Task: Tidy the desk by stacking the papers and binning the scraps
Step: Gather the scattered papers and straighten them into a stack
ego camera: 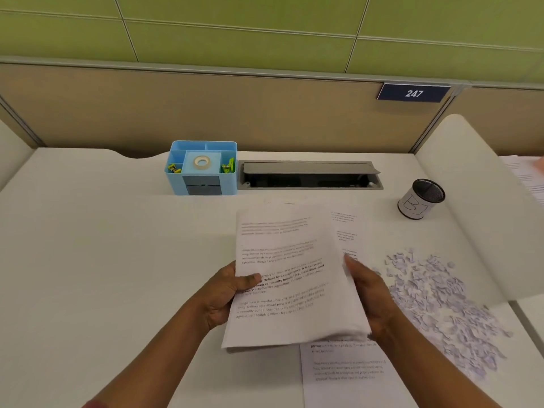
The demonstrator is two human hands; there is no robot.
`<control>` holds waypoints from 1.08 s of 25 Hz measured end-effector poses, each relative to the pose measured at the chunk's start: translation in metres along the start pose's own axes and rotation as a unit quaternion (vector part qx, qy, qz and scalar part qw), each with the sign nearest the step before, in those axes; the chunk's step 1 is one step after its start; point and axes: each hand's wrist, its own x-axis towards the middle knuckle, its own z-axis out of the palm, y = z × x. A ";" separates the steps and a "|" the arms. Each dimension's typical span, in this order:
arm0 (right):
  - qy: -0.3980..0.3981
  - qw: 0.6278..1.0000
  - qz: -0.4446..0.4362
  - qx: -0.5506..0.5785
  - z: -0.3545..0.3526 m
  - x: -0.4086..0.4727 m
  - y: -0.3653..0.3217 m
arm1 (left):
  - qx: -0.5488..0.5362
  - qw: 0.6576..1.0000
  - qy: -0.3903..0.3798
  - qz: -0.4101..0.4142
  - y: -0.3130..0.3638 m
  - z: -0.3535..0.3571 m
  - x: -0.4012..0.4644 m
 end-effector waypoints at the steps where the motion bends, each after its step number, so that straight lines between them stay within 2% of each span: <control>1: -0.004 0.998 -0.010 0.063 -0.004 -0.001 0.004 | -0.013 0.999 0.030 0.028 -0.004 0.003 0.002; 4: -0.006 0.987 -0.045 0.154 0.008 -0.008 0.023 | -0.047 0.982 0.129 0.130 -0.012 0.013 0.008; 6: 0.007 0.993 -0.049 0.107 0.027 -0.007 0.043 | -0.058 0.967 0.180 0.172 -0.014 0.024 0.011; 9: 0.085 0.992 -0.090 0.032 0.046 0.010 0.063 | -0.037 0.953 0.228 0.197 -0.018 0.036 0.013; 11: 0.118 0.986 -0.115 0.036 0.053 0.017 0.064 | -0.037 0.951 0.229 0.202 -0.022 0.037 0.011; 13: 0.126 0.982 -0.138 0.023 0.049 0.018 0.058 | -0.050 0.959 0.197 0.198 -0.023 0.038 0.008; 15: 0.131 0.980 -0.150 -0.022 0.038 0.019 0.049 | -0.072 0.964 0.174 0.187 -0.017 0.028 0.008; 18: 0.140 0.965 -0.175 -0.139 0.013 0.012 0.029 | -0.119 0.962 0.182 0.169 0.004 -0.015 0.005; 20: 0.126 0.953 -0.183 -0.208 -0.005 0.004 0.018 | -0.052 0.968 0.190 0.157 0.016 -0.047 -0.009; 22: 0.107 0.944 -0.185 -0.249 -0.017 -0.001 0.013 | 0.102 0.962 0.196 0.158 0.022 -0.062 -0.022; 25: 0.120 0.916 -0.197 -0.327 -0.024 0.000 0.012 | 0.283 0.912 0.228 0.189 0.020 -0.062 -0.027; 27: 0.114 0.904 -0.203 -0.357 -0.026 0.003 0.014 | 0.343 0.887 0.241 0.192 0.012 -0.059 -0.030</control>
